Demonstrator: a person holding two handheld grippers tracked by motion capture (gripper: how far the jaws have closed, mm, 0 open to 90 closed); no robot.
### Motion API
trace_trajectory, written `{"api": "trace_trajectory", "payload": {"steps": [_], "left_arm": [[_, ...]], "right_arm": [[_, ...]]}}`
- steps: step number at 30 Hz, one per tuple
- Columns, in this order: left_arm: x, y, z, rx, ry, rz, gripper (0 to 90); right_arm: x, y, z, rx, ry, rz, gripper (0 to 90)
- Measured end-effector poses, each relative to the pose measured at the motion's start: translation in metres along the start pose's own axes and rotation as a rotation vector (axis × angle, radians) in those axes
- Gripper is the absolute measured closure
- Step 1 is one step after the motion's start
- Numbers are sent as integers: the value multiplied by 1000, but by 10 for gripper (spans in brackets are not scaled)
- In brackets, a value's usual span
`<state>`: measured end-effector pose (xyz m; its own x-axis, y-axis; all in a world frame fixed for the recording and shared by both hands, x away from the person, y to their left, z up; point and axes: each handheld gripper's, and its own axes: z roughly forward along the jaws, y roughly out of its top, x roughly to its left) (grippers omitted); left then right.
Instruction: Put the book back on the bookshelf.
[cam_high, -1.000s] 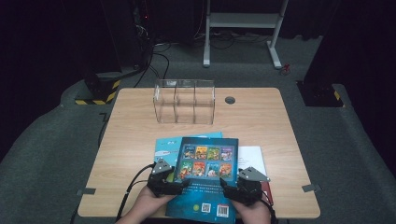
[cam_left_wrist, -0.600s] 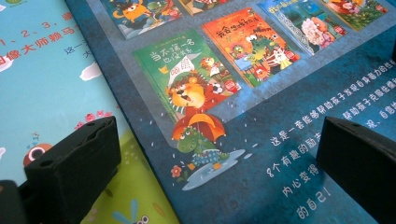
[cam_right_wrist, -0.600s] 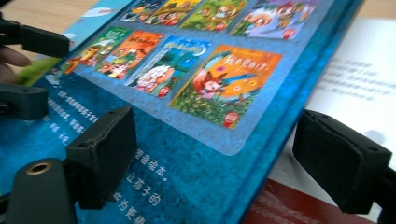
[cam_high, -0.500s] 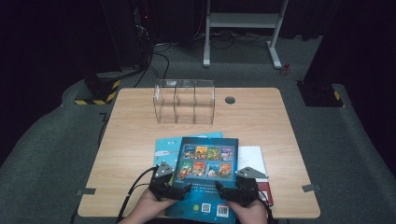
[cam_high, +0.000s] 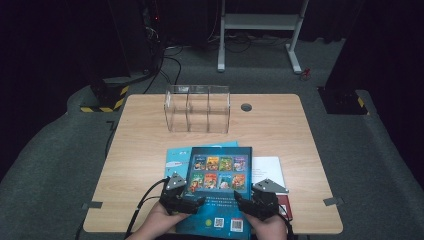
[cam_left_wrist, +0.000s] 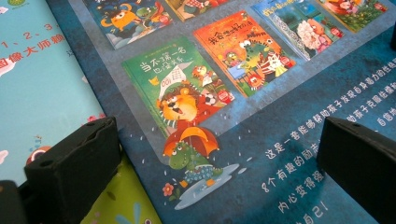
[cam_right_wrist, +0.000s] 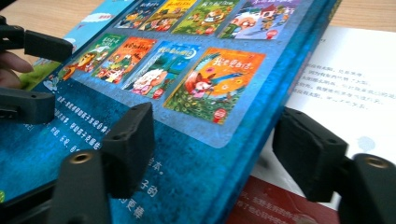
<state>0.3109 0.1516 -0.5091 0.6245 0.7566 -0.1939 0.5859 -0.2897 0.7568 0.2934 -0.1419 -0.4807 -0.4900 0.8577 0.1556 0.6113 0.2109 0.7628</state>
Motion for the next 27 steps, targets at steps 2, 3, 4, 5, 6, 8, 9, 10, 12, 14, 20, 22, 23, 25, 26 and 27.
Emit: {"api": "trace_trajectory", "payload": {"steps": [2, 3, 4, 5, 6, 8, 9, 10, 12, 14, 20, 22, 23, 25, 26, 27], "left_arm": [[0, 0, 0, 0, 1, 1, 0], [0, 0, 0, -1, -1, 0, 0], [0, 0, 0, -3, -2, -3, 0], [1, 0, 0, -4, -7, -9, 0], [2, 0, -1, -4, -13, -11, 0], [3, 0, -1, -5, -19, -14, 0], [3, 0, -1, -10, -22, -21, 0], [3, 0, -1, -9, -22, -22, 0], [3, 0, -1, -10, -21, -22, 0], [3, 0, -1, -12, -18, -21, 0], [5, -1, -1, -29, -27, -39, 0], [6, -1, -1, -28, -22, -37, 0], [6, -1, -1, -28, -21, -37, 0], [7, -1, -1, -29, -23, -39, 0], [7, -1, -1, -30, -26, -41, 0], [7, -1, -1, -32, -27, -50, 0]], "right_arm": [[-1, 0, -1, -5, 4, -4, 329], [-1, 0, -1, -7, 3, 1, 334], [0, -1, -1, -11, 2, -3, 339], [0, 0, -2, -17, 0, -8, 346], [0, 0, -3, -25, 1, -14, 347], [1, 0, -4, -41, 0, -25, 348], [2, 0, -5, -45, -3, -28, 348], [3, 0, -6, -53, -4, -33, 348], [3, 1, -6, -55, -6, -40, 349], [2, 0, -6, -54, -4, -41, 349], [2, 0, -8, -71, -2, -43, 379], [3, 0, -8, -73, -4, -43, 380], [3, 0, -8, -72, -5, -45, 380], [3, -1, -8, -74, -6, -49, 380], [3, 0, -8, -75, -4, -54, 380], [3, 0, -8, -80, -5, -54, 380]]}}
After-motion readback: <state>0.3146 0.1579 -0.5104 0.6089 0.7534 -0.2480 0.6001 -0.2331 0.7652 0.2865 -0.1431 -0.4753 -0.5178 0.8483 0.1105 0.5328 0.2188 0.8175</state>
